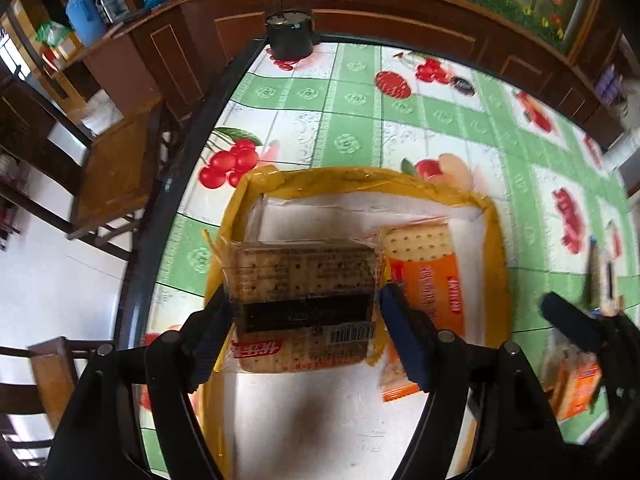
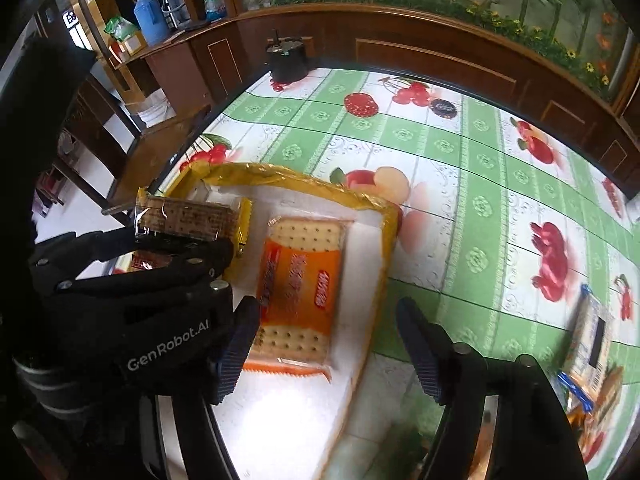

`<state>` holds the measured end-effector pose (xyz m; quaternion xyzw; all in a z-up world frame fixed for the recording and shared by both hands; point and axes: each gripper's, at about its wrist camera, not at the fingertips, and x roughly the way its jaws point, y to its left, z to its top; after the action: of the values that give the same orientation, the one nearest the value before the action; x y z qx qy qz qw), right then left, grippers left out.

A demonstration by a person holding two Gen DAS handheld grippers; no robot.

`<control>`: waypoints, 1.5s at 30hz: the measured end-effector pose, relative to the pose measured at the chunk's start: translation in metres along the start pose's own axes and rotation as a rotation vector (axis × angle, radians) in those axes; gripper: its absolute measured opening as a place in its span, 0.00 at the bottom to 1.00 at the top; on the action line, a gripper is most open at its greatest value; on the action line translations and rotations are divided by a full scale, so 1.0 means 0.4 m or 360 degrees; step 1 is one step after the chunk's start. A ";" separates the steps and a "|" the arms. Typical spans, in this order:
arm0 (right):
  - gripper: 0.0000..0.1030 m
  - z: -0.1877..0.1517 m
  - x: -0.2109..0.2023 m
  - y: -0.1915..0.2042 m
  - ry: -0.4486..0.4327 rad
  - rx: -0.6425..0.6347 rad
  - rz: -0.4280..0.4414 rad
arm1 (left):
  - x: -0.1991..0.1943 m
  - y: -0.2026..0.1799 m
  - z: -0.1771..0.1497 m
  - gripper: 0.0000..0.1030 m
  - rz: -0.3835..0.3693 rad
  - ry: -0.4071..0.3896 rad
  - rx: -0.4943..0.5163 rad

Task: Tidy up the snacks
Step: 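Withdraw both tools from the tray back toward the snack pile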

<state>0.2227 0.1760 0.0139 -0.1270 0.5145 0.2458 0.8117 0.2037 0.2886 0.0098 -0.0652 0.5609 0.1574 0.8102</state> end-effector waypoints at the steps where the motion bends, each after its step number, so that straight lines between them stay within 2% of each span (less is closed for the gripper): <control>1: 0.70 -0.007 -0.007 -0.002 -0.0004 -0.0006 -0.0003 | 0.000 -0.005 0.000 0.72 0.0028 -0.0003 0.0017; 9: 0.70 -0.047 -0.065 -0.037 -0.0027 0.0018 -0.0008 | -0.046 -0.034 -0.019 0.72 0.0081 -0.0113 0.0092; 15: 0.70 -0.100 -0.097 -0.057 -0.0023 0.0014 -0.0018 | -0.088 -0.072 -0.086 0.72 0.0038 -0.0156 0.0109; 21: 0.70 -0.175 -0.130 -0.074 0.0002 0.0014 0.0027 | -0.130 -0.112 -0.177 0.72 -0.0058 -0.0124 0.0051; 26: 0.70 -0.274 -0.168 -0.096 0.0025 0.0028 0.0081 | -0.157 -0.156 -0.271 0.72 -0.0130 -0.0085 0.0022; 32: 0.70 -0.423 -0.222 -0.171 0.0056 0.0126 0.0197 | -0.196 -0.246 -0.389 0.71 -0.0211 -0.0093 0.0028; 37: 0.70 -0.537 -0.261 -0.254 0.0056 0.0189 0.0180 | -0.196 -0.347 -0.474 0.71 -0.0305 -0.0032 0.0062; 45: 0.70 -0.690 -0.297 -0.429 0.0103 0.0355 0.0108 | -0.179 -0.483 -0.547 0.71 -0.0257 0.0000 0.0194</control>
<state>0.0589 -0.1280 -0.0086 -0.0263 0.5686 0.2101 0.7949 0.0497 0.0318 -0.0168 -0.0608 0.5623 0.0573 0.8227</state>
